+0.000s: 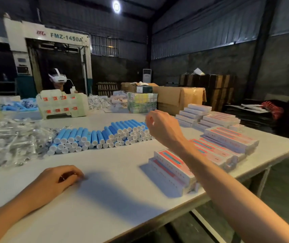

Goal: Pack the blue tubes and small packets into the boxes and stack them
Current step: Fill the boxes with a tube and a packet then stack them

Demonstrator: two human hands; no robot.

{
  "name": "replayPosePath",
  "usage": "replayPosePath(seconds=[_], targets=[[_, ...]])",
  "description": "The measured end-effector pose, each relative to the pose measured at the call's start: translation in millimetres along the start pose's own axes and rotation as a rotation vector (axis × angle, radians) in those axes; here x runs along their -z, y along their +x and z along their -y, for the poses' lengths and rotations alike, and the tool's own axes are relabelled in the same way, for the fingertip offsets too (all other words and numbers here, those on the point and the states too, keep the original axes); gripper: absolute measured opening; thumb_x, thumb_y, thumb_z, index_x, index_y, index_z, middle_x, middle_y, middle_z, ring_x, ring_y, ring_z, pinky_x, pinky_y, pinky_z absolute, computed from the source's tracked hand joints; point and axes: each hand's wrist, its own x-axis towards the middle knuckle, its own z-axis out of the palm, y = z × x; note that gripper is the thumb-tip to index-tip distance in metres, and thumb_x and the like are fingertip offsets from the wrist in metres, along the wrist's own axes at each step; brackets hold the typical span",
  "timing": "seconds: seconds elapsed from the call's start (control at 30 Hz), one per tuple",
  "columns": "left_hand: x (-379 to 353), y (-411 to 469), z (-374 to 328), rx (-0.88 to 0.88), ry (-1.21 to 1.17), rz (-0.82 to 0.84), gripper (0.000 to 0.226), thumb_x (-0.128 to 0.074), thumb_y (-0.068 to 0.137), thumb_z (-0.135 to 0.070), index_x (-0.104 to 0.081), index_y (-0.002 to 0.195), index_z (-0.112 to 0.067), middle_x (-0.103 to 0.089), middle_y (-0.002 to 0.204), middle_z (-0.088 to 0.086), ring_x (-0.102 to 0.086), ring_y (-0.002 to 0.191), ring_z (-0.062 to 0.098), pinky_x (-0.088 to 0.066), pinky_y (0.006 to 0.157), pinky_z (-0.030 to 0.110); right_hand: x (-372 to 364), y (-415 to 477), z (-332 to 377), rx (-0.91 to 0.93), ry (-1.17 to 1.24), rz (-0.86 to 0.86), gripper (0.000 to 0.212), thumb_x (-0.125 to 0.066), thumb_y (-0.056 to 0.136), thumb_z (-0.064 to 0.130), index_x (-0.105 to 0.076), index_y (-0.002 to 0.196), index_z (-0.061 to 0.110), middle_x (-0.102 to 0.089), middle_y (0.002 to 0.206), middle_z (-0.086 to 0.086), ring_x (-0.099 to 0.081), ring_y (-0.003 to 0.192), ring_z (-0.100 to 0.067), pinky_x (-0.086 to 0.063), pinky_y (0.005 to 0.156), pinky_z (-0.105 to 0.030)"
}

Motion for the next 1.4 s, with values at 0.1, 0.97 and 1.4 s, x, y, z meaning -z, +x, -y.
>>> replayPosePath(seconds=[0.1, 0.97, 1.4], targets=[[3.2, -1.1, -10.4, 0.031, -0.069, -0.070, 0.039, -0.069, 0.101, -0.011, -0.076, 0.101, -0.049, -0.076, 0.100, -0.025, -0.072, 0.089, 0.001, -0.056, 0.085, 0.026, -39.4, 10.4, 72.3, 0.070, 0.191, 0.029, 0.022, -0.049, 0.100, 0.013, -0.068, 0.088, 0.012, -0.071, 0.083, -0.002, -0.062, 0.069, -0.020, -0.055, 0.060, -0.039], [166.6, 14.7, 107.1, 0.719, 1.000, -0.381, 0.041, -0.051, 0.107, -0.035, -0.054, 0.139, -0.011, -0.052, 0.145, 0.016, -0.046, 0.133, 0.034, -0.040, 0.111, 0.050, -210.2, -25.3, 190.5, 0.089, 0.809, 0.325, 0.014, -0.055, 0.101, 0.015, -0.068, 0.104, 0.021, -0.071, 0.092, 0.010, -0.064, 0.083, -0.013, -0.054, 0.077, -0.042], [191.8, 1.4, 148.1, 0.780, 1.376, -0.219, 0.039, -0.061, 0.102, -0.042, -0.059, 0.139, -0.030, -0.052, 0.143, 0.006, -0.048, 0.131, 0.029, -0.044, 0.103, 0.047, -219.7, -22.4, 193.8, 0.202, 0.805, 0.386, 0.015, -0.055, 0.101, 0.023, -0.069, 0.104, 0.028, -0.069, 0.093, 0.017, -0.062, 0.085, -0.006, -0.053, 0.078, -0.031]])
